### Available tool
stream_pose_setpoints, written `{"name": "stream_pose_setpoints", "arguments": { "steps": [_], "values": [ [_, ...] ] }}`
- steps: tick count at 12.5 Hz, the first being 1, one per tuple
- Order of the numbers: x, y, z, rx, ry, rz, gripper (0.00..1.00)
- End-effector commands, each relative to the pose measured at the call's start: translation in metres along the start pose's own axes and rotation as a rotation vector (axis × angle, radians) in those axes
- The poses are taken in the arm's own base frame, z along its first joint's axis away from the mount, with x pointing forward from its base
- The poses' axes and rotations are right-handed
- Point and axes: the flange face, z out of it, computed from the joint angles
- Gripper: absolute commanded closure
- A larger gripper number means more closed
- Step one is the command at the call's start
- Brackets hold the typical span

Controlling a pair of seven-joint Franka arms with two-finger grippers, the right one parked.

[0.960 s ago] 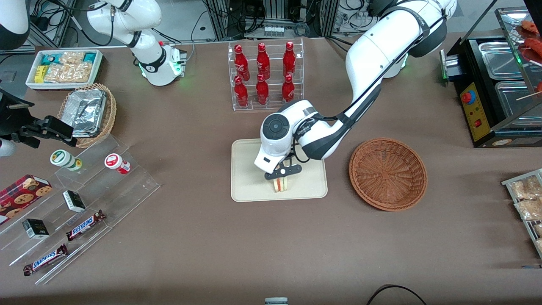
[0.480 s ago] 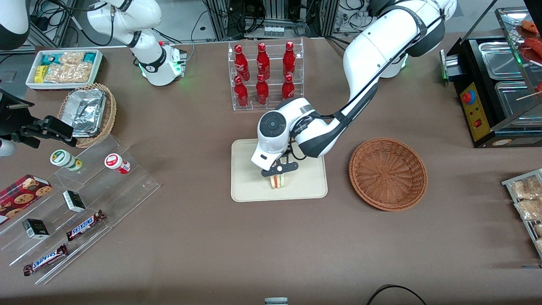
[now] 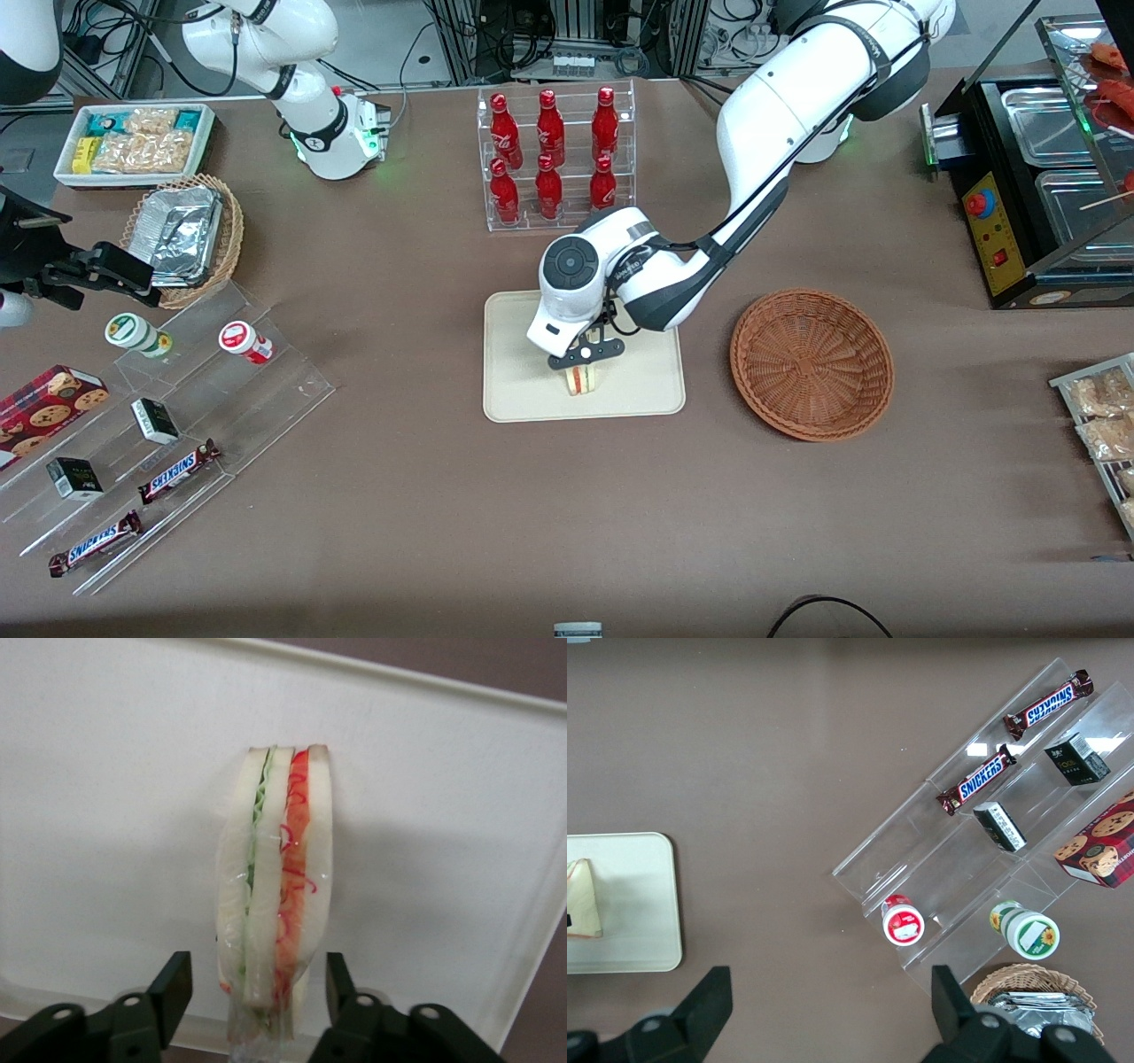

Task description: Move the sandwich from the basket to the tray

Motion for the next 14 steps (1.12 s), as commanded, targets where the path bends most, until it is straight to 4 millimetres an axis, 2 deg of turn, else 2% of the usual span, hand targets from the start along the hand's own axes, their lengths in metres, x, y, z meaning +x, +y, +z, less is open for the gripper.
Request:
{"name": "stream_pose_setpoints", "arguments": {
  "steps": [1, 6, 8, 10, 11, 13, 14],
  "values": [
    [0.001, -0.002, -0.05, -0.026, 0.043, -0.032, 0.0],
    [-0.009, -0.021, -0.132, 0.025, 0.117, -0.007, 0.0],
    [0.015, -0.05, -0.159, 0.048, 0.131, -0.005, 0.0],
    [0.033, -0.076, -0.173, 0.092, 0.122, -0.046, 0.0],
    [0.047, -0.098, -0.176, 0.122, 0.105, -0.059, 0.0],
    [0.059, -0.13, -0.192, 0.122, 0.048, 0.002, 0.0],
    [0.072, -0.158, -0.197, 0.143, 0.014, 0.037, 0.0]
  ]
}}
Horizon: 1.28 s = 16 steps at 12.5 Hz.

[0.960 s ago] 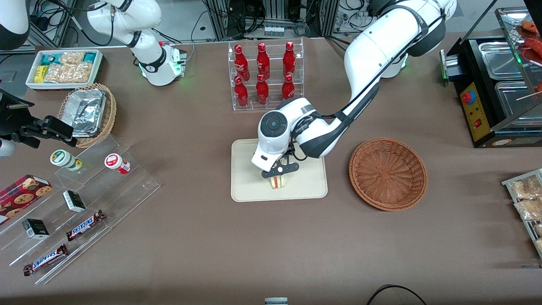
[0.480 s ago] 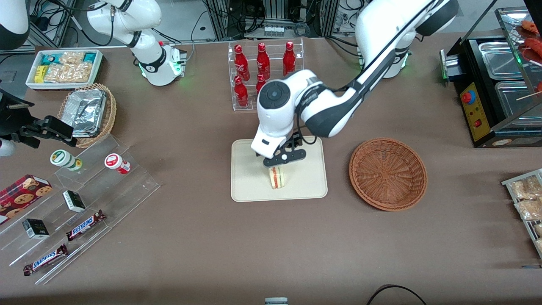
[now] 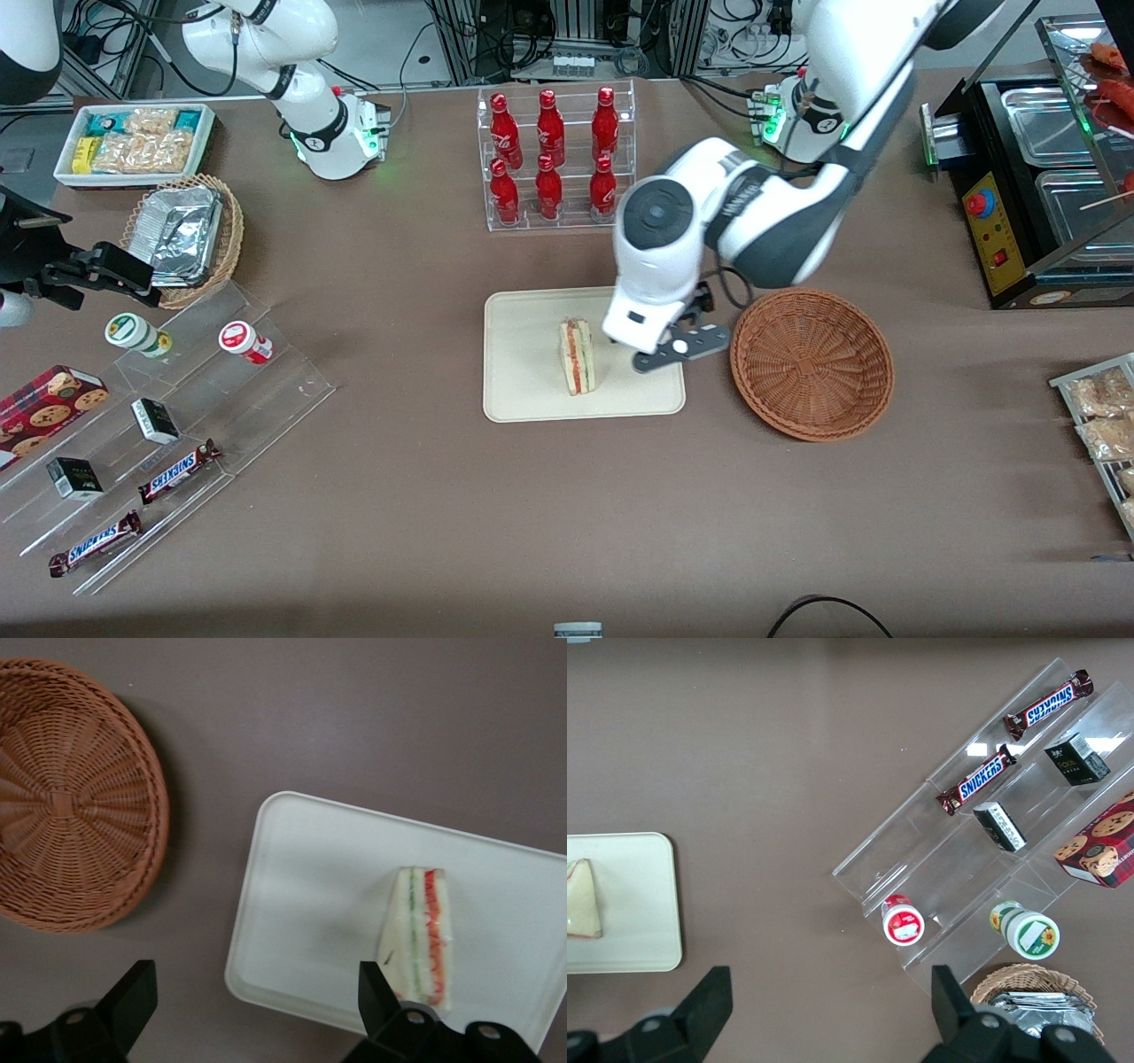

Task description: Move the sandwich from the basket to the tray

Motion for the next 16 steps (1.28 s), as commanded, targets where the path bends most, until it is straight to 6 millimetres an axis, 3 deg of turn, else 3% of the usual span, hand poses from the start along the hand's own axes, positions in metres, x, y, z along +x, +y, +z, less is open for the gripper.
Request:
{"name": "stream_pose_setpoints", "arguments": {
  "steps": [1, 3, 7, 10, 11, 12, 14, 16],
  "values": [
    [0.016, -0.067, -0.017, 0.029, -0.061, 0.081, 0.0],
    [0.035, -0.116, -0.022, 0.04, -0.1, 0.129, 0.0],
    [0.052, -0.201, -0.041, 0.047, -0.167, 0.229, 0.0],
    [0.046, -0.244, -0.073, 0.064, -0.184, 0.305, 0.0],
    [0.05, -0.273, -0.083, 0.07, -0.194, 0.293, 0.0],
    [0.04, -0.284, -0.1, 0.055, -0.193, 0.309, 0.0],
    [0.033, -0.338, -0.127, 0.005, -0.224, 0.327, 0.0],
    [0.031, -0.377, -0.149, -0.017, -0.231, 0.373, 0.0]
  ]
}}
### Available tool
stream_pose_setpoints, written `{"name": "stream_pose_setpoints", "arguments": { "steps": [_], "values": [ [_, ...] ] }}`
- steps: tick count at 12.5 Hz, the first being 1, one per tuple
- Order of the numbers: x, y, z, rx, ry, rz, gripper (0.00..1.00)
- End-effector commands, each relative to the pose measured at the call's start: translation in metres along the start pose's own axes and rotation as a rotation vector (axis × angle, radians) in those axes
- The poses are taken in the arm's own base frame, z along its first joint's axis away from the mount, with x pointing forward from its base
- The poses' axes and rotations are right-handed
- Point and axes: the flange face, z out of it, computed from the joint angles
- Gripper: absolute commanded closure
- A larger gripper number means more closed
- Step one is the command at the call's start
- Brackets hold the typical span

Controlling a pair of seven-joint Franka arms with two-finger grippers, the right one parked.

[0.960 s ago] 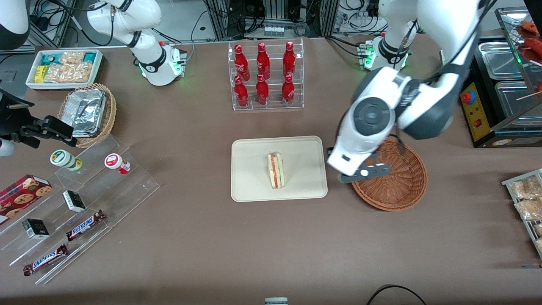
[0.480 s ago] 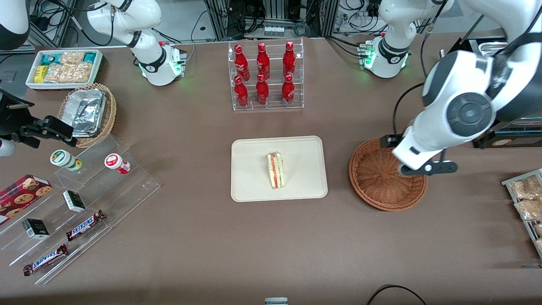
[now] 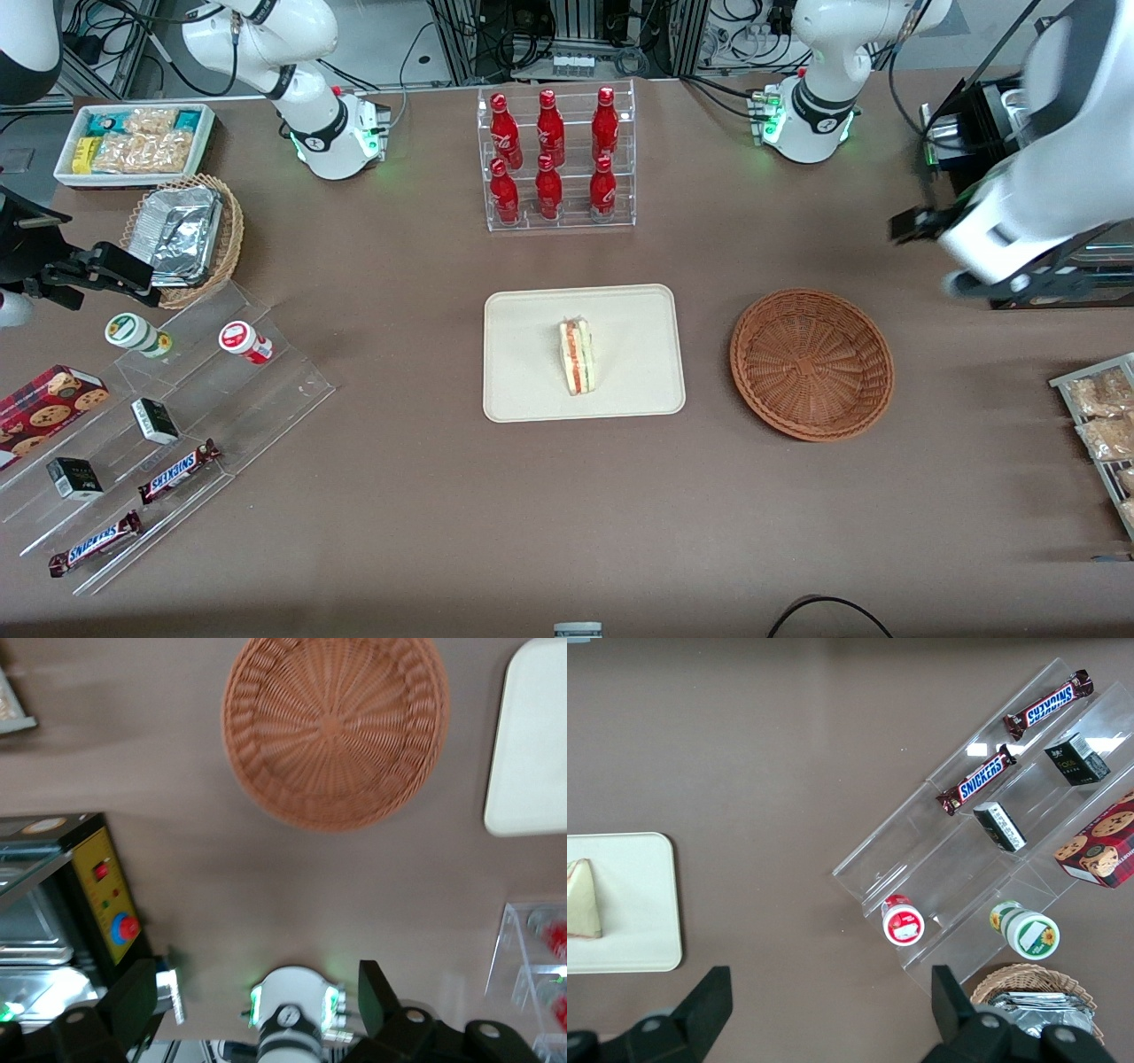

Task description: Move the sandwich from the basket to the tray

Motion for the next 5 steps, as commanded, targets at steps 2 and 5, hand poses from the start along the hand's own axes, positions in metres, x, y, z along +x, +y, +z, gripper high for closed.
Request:
{"name": "stream_pose_setpoints", "arguments": {
  "steps": [2, 5],
  "values": [
    [-0.028, -0.045, -0.022, -0.02, 0.037, 0.025, 0.0],
    [-0.034, -0.075, -0.029, -0.051, 0.066, -0.02, 0.0]
  ]
}}
